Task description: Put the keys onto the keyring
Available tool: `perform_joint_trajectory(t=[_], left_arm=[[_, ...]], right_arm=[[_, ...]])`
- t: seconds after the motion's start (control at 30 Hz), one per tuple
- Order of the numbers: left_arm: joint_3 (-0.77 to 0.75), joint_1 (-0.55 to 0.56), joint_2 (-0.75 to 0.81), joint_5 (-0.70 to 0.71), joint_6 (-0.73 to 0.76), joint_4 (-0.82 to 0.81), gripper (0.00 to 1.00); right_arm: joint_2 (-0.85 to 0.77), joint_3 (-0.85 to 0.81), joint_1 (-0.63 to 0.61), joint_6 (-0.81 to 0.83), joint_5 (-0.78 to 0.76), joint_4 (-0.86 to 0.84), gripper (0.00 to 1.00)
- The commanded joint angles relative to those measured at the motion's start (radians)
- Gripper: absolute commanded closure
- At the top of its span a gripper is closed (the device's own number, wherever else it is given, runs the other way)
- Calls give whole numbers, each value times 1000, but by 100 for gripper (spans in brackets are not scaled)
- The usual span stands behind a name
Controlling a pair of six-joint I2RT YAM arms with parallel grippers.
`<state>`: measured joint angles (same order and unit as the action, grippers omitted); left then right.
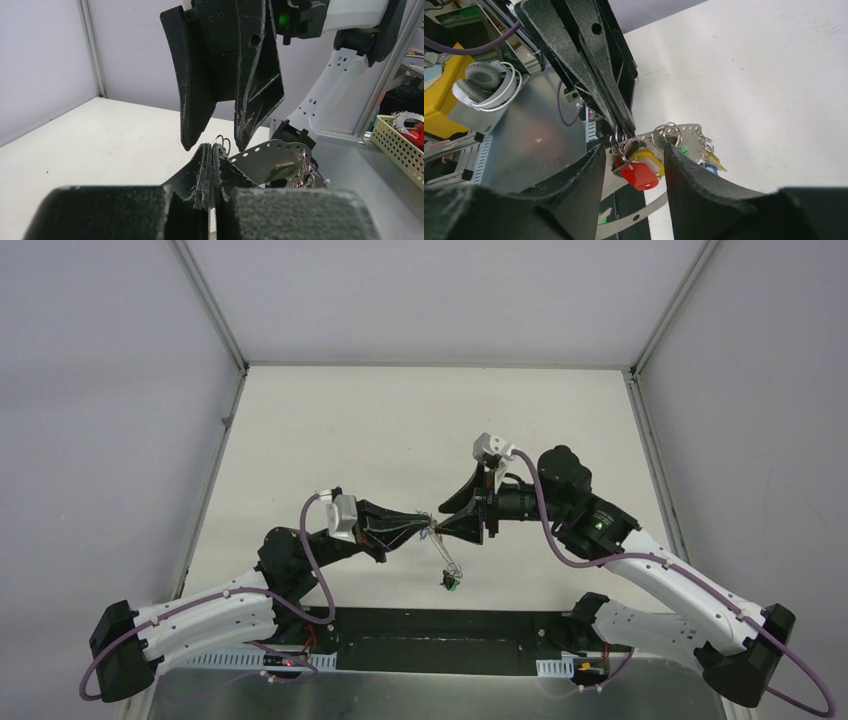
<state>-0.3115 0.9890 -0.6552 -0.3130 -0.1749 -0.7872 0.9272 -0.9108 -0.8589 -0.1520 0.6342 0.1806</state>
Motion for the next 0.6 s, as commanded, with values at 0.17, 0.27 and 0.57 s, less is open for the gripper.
perform_joint_trajectory(t=[0.17,0.27,0.57], left_arm=[[0,6,12,25,-25,-93,100],[0,6,12,22,-28,-92,100],[0,7,33,29,-25,-59,100]], right_arm=[[38,8,2,-58,53,-144,65],[45,9,1,-58,52,-139,79],[28,7,1,-21,44,-103,100]])
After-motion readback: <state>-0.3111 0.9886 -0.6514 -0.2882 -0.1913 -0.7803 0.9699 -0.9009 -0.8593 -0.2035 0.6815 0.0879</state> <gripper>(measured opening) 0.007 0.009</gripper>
